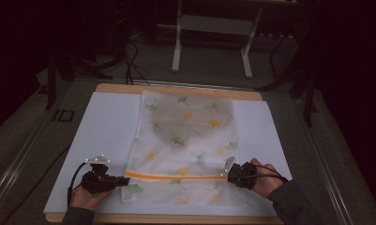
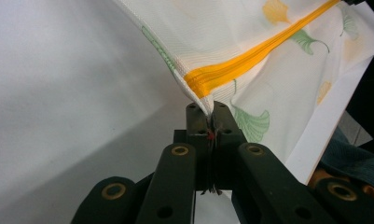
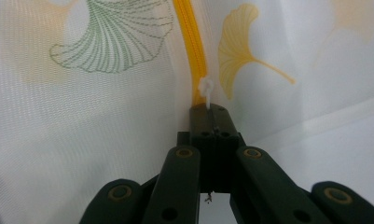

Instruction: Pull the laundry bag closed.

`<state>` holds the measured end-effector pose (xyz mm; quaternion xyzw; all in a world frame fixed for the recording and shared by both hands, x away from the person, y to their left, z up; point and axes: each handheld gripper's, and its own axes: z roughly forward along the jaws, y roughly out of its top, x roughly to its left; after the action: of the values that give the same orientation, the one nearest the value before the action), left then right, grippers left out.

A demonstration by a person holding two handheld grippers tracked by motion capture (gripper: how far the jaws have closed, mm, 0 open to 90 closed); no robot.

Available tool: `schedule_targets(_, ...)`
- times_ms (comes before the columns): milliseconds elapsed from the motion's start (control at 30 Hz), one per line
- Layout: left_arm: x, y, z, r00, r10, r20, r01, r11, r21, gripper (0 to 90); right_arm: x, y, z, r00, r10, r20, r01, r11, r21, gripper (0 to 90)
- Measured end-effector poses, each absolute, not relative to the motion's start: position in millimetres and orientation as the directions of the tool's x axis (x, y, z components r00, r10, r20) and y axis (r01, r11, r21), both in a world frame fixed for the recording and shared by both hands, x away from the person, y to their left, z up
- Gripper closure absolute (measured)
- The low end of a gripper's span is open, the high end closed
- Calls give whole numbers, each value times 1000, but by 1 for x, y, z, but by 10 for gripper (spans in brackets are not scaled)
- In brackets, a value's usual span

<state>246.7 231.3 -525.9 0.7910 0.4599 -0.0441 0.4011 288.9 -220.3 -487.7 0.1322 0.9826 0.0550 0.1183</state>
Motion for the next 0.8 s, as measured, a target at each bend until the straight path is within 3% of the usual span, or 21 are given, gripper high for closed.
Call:
schedule_targets(400,246,232,-523,577,690,-437,753,-243,611,888,290,-206,-481,-945,206,-253,179,976,123,900)
schedule_targets(800,247,236,-525,561,699,-443,766,-236,598,889,285,-225,-485,-942,213,-258,201,977,74,900)
